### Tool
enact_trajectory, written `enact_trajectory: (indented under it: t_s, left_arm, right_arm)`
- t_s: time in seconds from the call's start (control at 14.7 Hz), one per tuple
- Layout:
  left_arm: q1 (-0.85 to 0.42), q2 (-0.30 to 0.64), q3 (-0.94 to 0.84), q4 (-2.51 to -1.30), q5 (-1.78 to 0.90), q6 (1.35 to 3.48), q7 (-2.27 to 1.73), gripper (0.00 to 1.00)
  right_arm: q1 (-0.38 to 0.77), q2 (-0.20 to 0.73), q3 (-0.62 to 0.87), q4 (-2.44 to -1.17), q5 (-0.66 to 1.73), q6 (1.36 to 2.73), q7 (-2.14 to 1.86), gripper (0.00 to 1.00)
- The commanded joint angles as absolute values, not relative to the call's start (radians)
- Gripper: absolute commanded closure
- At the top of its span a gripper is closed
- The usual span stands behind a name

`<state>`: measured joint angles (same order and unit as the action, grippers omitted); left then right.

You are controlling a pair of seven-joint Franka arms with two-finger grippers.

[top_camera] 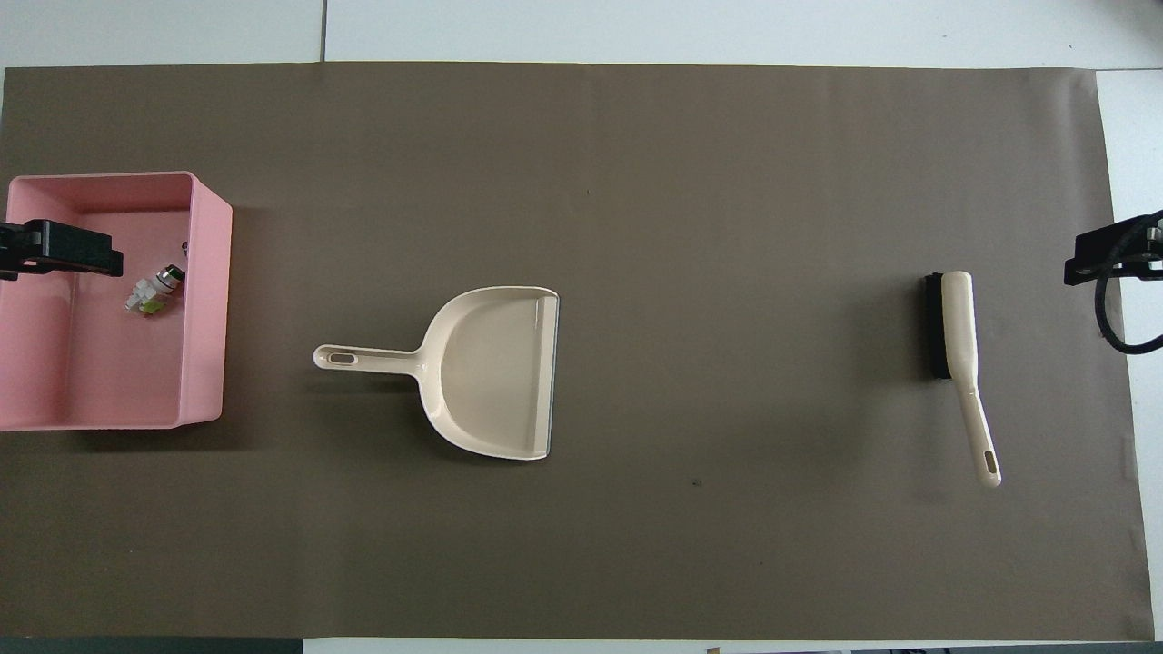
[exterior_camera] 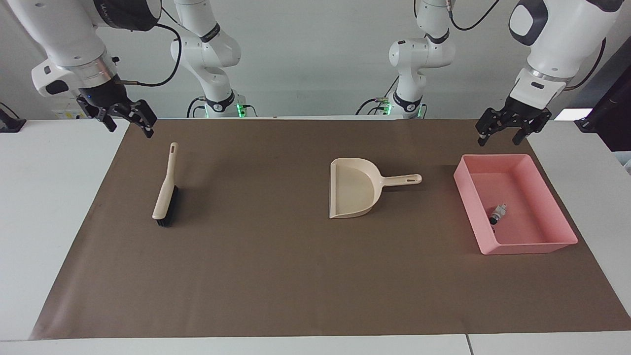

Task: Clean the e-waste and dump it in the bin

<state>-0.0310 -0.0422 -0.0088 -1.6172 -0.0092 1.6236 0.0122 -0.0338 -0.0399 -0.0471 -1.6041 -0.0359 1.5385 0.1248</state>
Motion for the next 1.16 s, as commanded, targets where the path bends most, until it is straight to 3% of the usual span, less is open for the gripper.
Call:
enact_trajectory:
  t_s: [0.0, 0.2, 1.09]
  left_arm:
    - [-0.017, 0.031, -0.018, -1.493, -0.011, 1.514, 0.005, 0.02]
    - [0.031, -0.011, -0.020, -1.541, -0.012, 1.509, 0.026, 0.02]
    - [0.028, -0.023, -0.020, -1.582, -0.012, 1.529, 0.081, 0.01]
  right_arm:
    - [-0.040, -0.049, -0.046, -1.617, -0.031, 1.543, 0.109, 0.00]
    - [-0.040, -0.049, -0.046, -1.617, -0.032, 1.543, 0.109, 0.00]
    - [-0.040, -0.049, -0.046, -1.617, -0.031, 1.543, 0.109, 0.00]
